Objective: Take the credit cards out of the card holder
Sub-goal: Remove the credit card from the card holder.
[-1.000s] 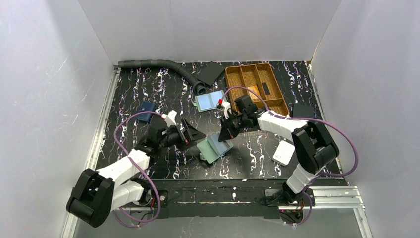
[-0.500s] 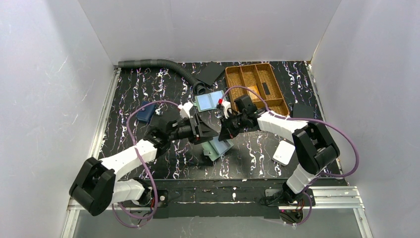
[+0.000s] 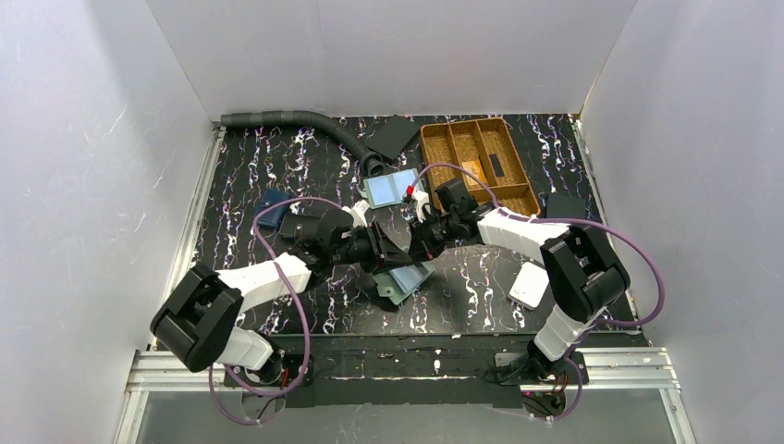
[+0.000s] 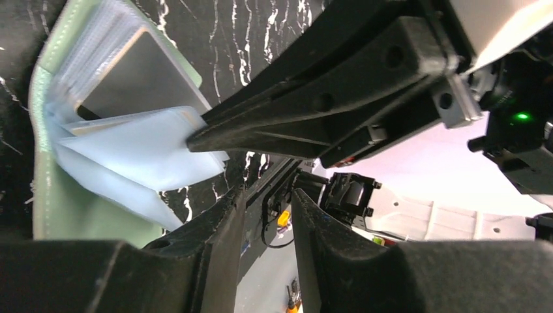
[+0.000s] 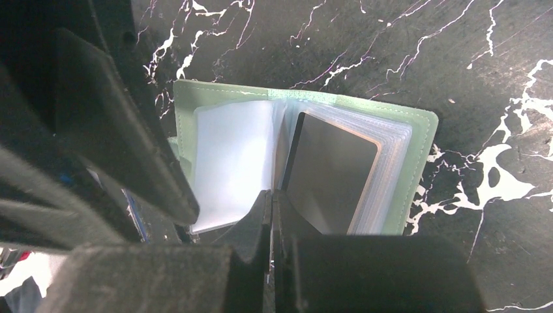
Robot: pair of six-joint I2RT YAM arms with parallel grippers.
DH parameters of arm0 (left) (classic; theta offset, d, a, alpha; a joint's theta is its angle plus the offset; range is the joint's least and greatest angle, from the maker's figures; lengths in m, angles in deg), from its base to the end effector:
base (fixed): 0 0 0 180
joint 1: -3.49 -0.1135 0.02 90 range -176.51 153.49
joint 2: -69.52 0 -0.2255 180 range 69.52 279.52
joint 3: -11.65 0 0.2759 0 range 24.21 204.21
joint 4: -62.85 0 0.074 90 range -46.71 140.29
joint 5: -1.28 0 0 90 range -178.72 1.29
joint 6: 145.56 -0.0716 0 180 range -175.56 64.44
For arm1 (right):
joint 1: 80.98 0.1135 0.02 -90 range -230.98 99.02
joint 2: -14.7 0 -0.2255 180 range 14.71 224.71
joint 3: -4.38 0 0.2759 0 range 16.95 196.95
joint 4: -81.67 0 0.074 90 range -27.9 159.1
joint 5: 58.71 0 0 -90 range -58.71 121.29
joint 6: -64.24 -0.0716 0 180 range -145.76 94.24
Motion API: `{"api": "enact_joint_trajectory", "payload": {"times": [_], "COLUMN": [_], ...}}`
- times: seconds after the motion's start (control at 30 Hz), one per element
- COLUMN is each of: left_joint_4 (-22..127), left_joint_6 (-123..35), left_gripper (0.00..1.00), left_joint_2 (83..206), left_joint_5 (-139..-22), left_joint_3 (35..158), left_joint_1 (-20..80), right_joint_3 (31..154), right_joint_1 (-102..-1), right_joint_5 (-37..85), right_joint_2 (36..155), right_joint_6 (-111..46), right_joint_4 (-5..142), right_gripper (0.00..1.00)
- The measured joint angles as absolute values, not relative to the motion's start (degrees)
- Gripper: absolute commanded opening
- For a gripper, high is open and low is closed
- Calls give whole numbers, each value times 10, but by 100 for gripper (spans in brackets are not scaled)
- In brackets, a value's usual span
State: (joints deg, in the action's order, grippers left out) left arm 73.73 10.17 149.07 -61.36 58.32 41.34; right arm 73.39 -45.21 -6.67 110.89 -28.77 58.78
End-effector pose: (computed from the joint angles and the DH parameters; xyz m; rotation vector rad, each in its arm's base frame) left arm 0.2470 -0.2336 0.1339 -0.1855 2.2967 -1.5474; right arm 0.2773 0.2540 0.1116 -0.9968 2.2923 1.1039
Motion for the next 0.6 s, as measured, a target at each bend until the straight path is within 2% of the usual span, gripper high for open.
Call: {"api": "enact_joint_trajectory", "payload": {"times": [0.17, 0.4, 0.6], "left_joint_4": [739, 724, 722], "left_joint_6": [114, 119, 111], "left_gripper": [29, 36, 42], "left_joint_2": [1510, 1520, 1520], "left_joint_5": [-630, -655, -659], "left_joint_3": [561, 512, 503], "left_joint_1": [413, 413, 411], "right_joint_3": [734, 734, 734], "right_joint_1": [-452, -452, -452], "right_joint_5": [-67, -67, -86], "right_joint_2": [1109, 1110, 1119], "right_joint_6": [-288, -288, -290], "right_joint_4": [589, 590, 594], "right_gripper": [1, 2, 14]}}
